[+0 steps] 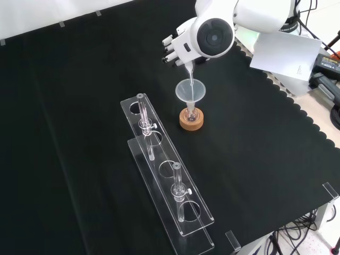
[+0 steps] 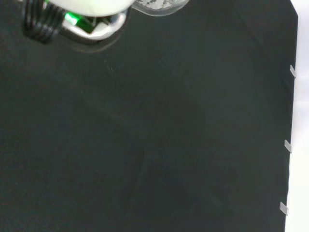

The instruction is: Pour all the NaCl from the weighing funnel into the round-bottom flask.

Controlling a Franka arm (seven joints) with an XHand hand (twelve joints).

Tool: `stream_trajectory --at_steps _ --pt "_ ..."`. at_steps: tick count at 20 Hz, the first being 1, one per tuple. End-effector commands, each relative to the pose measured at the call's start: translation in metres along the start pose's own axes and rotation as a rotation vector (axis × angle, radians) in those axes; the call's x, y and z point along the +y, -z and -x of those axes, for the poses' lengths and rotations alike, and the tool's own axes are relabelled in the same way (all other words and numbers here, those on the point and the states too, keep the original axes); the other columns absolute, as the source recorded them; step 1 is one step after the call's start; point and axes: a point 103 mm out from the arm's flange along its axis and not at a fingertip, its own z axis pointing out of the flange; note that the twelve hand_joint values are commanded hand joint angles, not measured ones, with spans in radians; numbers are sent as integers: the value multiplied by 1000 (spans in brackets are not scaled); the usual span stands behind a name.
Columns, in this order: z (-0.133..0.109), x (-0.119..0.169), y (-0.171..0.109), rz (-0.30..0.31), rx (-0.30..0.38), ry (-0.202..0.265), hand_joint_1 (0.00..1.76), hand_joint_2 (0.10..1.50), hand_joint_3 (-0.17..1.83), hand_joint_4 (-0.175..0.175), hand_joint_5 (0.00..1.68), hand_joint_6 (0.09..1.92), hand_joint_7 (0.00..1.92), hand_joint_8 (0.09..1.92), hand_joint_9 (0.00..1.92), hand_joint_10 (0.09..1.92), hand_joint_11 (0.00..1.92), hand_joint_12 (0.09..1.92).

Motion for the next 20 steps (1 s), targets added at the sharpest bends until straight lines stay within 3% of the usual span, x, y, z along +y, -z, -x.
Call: stream_trajectory --at_steps 1,20 --pt "-1 0 2 0 -15 -3 1125 699 558 175 1303 575 500 703 888 362 801 1063" --pt "-2 1 5 -5 -75 -13 1125 699 559 175 1302 578 495 702 885 365 803 1061"
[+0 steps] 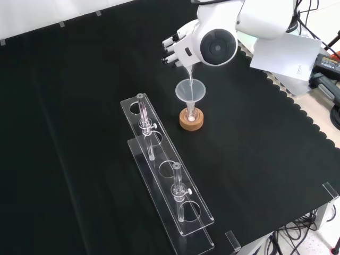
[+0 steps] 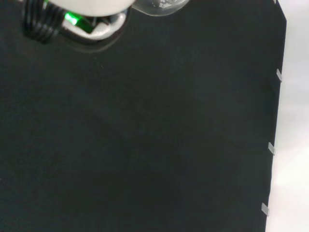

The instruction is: Pour all the NaCl from the weighing funnel into the round-bottom flask.

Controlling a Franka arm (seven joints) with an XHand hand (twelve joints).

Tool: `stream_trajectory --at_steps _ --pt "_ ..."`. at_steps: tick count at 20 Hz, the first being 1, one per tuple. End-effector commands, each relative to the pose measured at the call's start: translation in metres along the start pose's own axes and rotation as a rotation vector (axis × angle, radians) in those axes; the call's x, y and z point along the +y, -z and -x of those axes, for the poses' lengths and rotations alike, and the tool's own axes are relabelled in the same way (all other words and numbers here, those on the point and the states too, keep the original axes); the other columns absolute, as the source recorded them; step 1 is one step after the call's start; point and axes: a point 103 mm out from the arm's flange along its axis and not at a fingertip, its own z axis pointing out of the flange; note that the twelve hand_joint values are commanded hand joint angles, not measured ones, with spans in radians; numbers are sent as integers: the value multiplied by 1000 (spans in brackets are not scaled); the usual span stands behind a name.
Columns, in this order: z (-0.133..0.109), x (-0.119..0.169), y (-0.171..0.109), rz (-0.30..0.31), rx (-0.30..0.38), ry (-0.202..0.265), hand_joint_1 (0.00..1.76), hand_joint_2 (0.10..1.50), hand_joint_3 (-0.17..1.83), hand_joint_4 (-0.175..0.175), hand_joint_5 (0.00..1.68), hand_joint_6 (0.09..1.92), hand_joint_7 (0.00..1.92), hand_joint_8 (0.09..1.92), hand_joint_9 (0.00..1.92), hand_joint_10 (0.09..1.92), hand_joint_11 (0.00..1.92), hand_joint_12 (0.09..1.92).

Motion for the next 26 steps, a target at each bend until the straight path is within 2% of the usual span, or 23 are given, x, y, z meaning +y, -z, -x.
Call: stream_trajectory --at_steps 1,26 --pt "0 0 1 1 -17 -4 1125 699 559 175 1302 578 495 702 885 365 803 1061" --pt "-6 -2 16 -20 -99 -13 1124 697 563 175 1301 581 493 702 875 368 800 1058"
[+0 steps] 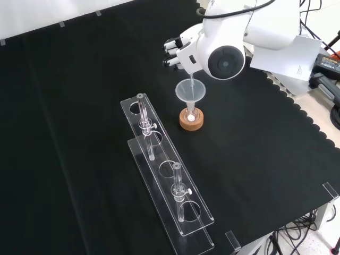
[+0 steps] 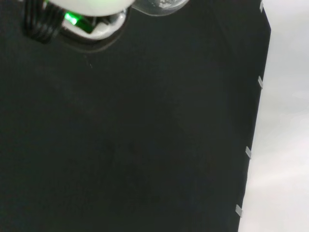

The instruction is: Pour all the NaCl from the weighing funnel into the round-bottom flask.

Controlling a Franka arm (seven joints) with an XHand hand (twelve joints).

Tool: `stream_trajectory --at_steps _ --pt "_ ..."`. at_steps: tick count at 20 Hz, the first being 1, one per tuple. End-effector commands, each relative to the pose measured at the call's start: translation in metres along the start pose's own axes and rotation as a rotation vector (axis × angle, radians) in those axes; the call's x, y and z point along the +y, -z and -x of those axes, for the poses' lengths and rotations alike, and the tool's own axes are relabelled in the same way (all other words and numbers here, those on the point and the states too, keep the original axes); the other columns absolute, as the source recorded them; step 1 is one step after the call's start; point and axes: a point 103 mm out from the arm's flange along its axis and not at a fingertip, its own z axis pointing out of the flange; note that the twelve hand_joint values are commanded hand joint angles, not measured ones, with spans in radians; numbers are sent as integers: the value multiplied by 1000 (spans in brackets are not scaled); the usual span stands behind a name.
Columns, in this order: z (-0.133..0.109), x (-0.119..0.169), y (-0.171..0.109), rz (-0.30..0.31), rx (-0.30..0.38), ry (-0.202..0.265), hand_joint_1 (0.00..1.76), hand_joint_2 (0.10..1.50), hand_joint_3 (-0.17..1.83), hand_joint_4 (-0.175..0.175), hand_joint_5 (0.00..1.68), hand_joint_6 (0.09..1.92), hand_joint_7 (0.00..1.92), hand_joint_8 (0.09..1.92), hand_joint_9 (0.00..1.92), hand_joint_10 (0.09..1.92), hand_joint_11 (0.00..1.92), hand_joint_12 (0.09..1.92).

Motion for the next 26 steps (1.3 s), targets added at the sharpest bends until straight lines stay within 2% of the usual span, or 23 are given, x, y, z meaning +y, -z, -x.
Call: stream_trajectory --at_steps 1,19,26 --pt "-1 0 1 -11 -14 -4 1124 697 563 175 1301 581 492 702 875 368 799 1057" --pt "-2 1 4 -34 -40 -12 1124 697 565 175 1300 583 482 697 861 369 784 1059" --pt "-4 2 9 -47 -74 -20 1124 697 565 175 1300 585 477 695 855 370 776 1060"
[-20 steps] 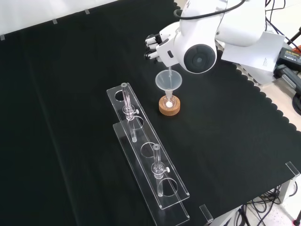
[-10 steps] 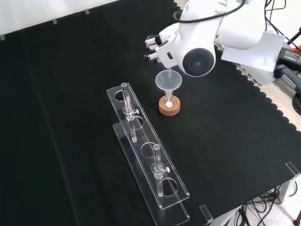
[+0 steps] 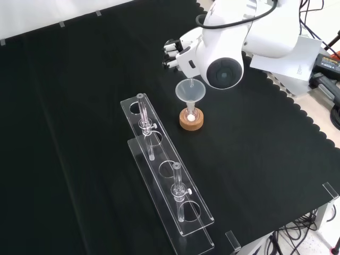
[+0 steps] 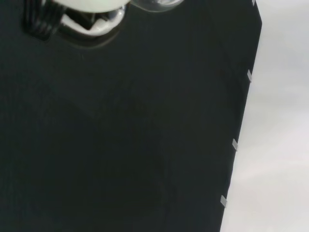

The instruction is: Pour all the NaCl from the weighing funnel into the round-bottom flask.

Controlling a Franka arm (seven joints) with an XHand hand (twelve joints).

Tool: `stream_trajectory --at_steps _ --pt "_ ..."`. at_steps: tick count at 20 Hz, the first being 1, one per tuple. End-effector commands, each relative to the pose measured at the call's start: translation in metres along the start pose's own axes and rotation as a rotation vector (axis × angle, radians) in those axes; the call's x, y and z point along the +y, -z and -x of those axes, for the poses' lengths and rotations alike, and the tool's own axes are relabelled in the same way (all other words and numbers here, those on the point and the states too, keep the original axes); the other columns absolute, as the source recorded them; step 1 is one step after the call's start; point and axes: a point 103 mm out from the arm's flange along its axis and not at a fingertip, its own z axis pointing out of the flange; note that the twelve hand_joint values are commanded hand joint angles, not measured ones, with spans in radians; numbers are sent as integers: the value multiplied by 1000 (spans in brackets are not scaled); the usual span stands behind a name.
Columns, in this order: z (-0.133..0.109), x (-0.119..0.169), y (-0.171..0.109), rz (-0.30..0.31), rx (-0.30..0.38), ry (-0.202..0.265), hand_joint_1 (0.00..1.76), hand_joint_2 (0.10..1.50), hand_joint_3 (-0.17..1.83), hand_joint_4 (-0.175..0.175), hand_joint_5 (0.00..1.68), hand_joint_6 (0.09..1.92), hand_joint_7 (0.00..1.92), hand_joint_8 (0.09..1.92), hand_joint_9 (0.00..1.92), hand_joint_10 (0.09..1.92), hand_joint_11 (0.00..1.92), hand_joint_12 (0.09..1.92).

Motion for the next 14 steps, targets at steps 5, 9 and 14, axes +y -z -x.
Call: stream_trajectory --at_steps 5,9,14 --pt "0 1 5 -26 -41 -14 1124 697 565 175 1299 585 475 694 852 370 774 1062" --pt "0 0 6 -30 -51 -15 1123 696 566 175 1299 586 470 692 851 372 773 1063" --pt "-1 -1 8 -36 -57 -14 1123 696 566 175 1299 586 466 691 849 373 772 1065"
